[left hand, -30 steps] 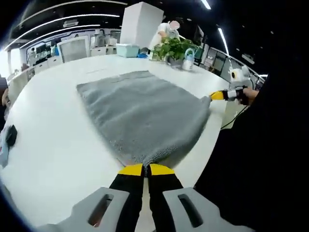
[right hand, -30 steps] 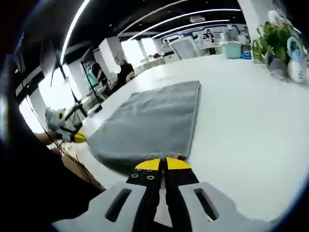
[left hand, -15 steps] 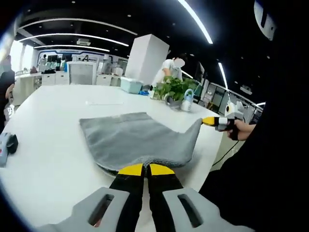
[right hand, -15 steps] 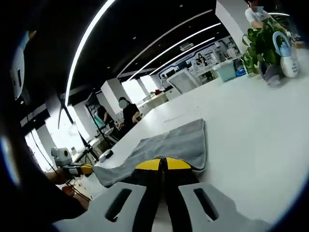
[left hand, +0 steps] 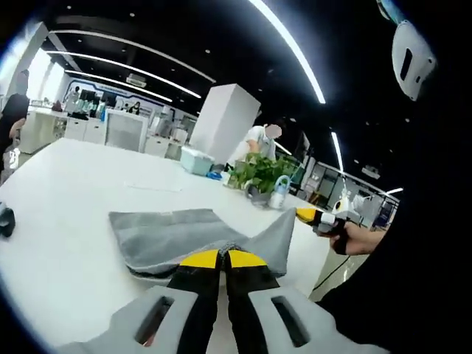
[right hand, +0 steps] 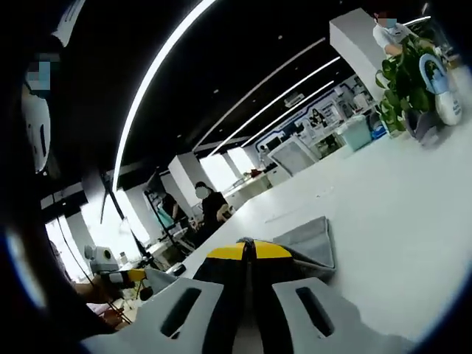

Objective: Fold the towel on the table until its edges align and the towel forms a compact rectangular stack.

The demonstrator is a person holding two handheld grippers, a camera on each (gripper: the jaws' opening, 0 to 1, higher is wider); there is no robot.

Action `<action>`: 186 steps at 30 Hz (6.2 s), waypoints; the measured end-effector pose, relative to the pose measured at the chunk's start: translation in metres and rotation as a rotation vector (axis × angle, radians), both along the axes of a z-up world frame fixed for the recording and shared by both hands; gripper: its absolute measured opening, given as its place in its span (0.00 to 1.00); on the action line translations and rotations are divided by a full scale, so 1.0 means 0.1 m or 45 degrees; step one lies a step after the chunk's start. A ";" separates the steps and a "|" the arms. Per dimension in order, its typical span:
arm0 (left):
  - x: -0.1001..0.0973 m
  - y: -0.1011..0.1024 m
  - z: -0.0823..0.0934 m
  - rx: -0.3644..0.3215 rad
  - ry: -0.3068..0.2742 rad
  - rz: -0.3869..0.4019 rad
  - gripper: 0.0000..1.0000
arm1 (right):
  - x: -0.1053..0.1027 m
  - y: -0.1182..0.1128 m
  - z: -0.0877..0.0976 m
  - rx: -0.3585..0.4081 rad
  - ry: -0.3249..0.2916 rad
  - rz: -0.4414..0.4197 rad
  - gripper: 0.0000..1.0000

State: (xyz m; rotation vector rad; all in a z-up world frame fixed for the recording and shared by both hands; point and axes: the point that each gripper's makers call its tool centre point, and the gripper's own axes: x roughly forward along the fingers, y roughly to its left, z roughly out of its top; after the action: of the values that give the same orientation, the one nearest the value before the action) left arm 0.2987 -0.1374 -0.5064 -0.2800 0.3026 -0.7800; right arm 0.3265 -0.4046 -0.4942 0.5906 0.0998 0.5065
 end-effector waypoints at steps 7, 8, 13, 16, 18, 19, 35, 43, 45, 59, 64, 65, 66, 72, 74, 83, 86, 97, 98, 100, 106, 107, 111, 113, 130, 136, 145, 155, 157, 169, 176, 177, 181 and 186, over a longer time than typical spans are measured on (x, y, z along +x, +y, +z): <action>0.09 0.08 0.20 -0.134 -0.043 0.094 0.02 | 0.08 -0.07 0.13 0.045 -0.058 -0.017 0.00; 0.09 0.08 0.21 -0.147 -0.043 0.089 0.02 | 0.09 -0.09 0.15 0.047 -0.060 -0.014 0.00; 0.14 0.07 0.37 -0.158 -0.085 0.092 0.02 | 0.12 -0.19 0.28 0.118 -0.105 -0.050 0.00; 0.15 0.05 0.50 -0.216 -0.118 0.104 0.02 | 0.12 -0.22 0.33 0.133 -0.123 -0.059 0.00; 0.16 0.04 0.55 -0.226 -0.129 0.098 0.02 | 0.12 -0.22 0.36 0.148 -0.134 -0.062 0.00; 0.16 0.04 0.58 -0.224 -0.137 0.096 0.02 | 0.12 -0.23 0.38 0.154 -0.141 -0.064 0.00; 0.17 0.13 0.85 -0.329 -0.217 0.104 0.02 | 0.09 -0.28 0.58 0.237 -0.219 -0.072 0.00; 0.17 0.16 0.81 -0.338 -0.204 0.119 0.02 | 0.06 -0.25 0.54 0.223 -0.201 -0.071 0.00; 0.16 0.18 0.82 -0.348 -0.204 0.123 0.02 | 0.03 -0.24 0.55 0.217 -0.191 -0.072 0.00; 0.26 0.44 0.94 -0.418 -0.233 0.196 0.02 | -0.09 -0.05 0.77 0.228 -0.235 -0.031 0.00; 0.28 0.48 0.95 -0.398 -0.247 0.223 0.02 | -0.11 0.01 0.82 0.235 -0.236 -0.021 0.00; 0.27 0.48 0.96 -0.399 -0.250 0.219 0.02 | -0.11 0.01 0.84 0.235 -0.240 -0.024 0.00; 0.26 0.48 0.98 -0.400 -0.256 0.222 0.02 | -0.11 0.00 0.87 0.252 -0.252 -0.021 0.00; 0.24 0.48 1.09 -0.463 -0.276 0.212 0.02 | -0.09 0.01 0.95 0.256 -0.277 -0.017 0.00; 0.26 0.49 1.07 -0.447 -0.274 0.213 0.02 | -0.08 0.02 0.96 0.256 -0.279 -0.016 0.00; 0.30 0.51 0.89 -0.343 -0.210 0.260 0.02 | -0.02 0.02 0.83 0.247 -0.229 -0.029 0.00; 0.29 0.48 0.92 -0.360 -0.209 0.258 0.02 | 0.00 -0.02 0.77 0.257 -0.198 -0.041 0.00; 0.36 0.43 0.81 -0.363 -0.166 0.262 0.02 | 0.11 -0.09 0.55 0.212 -0.090 -0.094 0.00; 0.36 0.43 0.79 -0.368 -0.154 0.261 0.02 | 0.12 -0.10 0.53 0.208 -0.085 -0.097 0.00; 0.39 0.44 0.75 -0.365 -0.143 0.271 0.02 | 0.15 -0.11 0.50 0.202 -0.067 -0.101 0.00; 0.46 0.46 0.58 -0.332 -0.081 0.298 0.02 | 0.26 -0.09 0.32 0.148 0.012 -0.104 0.00; 0.48 0.46 0.55 -0.332 -0.065 0.305 0.02 | 0.27 -0.09 0.30 0.147 0.021 -0.100 0.00; 0.53 0.47 0.44 -0.320 -0.015 0.322 0.02 | 0.35 -0.09 0.18 0.105 0.072 -0.095 0.00; 0.55 0.48 0.40 -0.317 -0.003 0.328 0.02 | 0.39 -0.09 0.14 0.102 0.085 -0.093 0.00; 0.94 0.45 0.05 -0.282 0.122 0.324 0.02 | 0.72 -0.06 -0.24 0.063 0.252 -0.107 0.00; 1.05 0.45 -0.15 -0.250 0.185 0.323 0.02 | 0.84 -0.07 -0.44 0.043 0.317 -0.104 0.00; 1.22 0.47 -0.41 -0.183 0.251 0.326 0.03 | 1.05 -0.10 -0.67 0.035 0.399 -0.100 0.00; 1.39 0.49 -0.63 -0.151 0.309 0.324 0.03 | 1.24 -0.09 -0.89 0.017 0.480 -0.084 0.00; 1.42 0.50 -0.62 -0.154 0.308 0.330 0.03 | 1.25 -0.08 -0.87 0.033 0.477 -0.081 0.00; 1.43 0.50 -0.66 -0.119 0.307 0.330 0.03 | 1.25 -0.09 -0.93 0.001 0.493 -0.071 0.00; 1.29 0.51 -0.38 -0.174 0.237 0.351 0.03 | 1.12 -0.07 -0.62 0.088 0.423 -0.109 0.00; 1.23 0.52 -0.34 -0.178 0.227 0.352 0.03 | 1.06 -0.08 -0.55 0.104 0.406 -0.120 0.00; 1.05 0.54 -0.16 -0.211 0.177 0.363 0.03 | 0.86 -0.06 -0.35 0.119 0.348 -0.129 0.00; 0.91 0.54 0.02 -0.233 0.119 0.365 0.03 | 0.69 -0.05 -0.16 0.139 0.291 -0.127 0.00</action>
State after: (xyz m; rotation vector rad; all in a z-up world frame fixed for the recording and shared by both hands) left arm 0.3901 -0.0832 -0.5046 -0.5215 0.2720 -0.5120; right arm 0.3957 -0.4097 -0.5098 0.7558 0.2597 0.3479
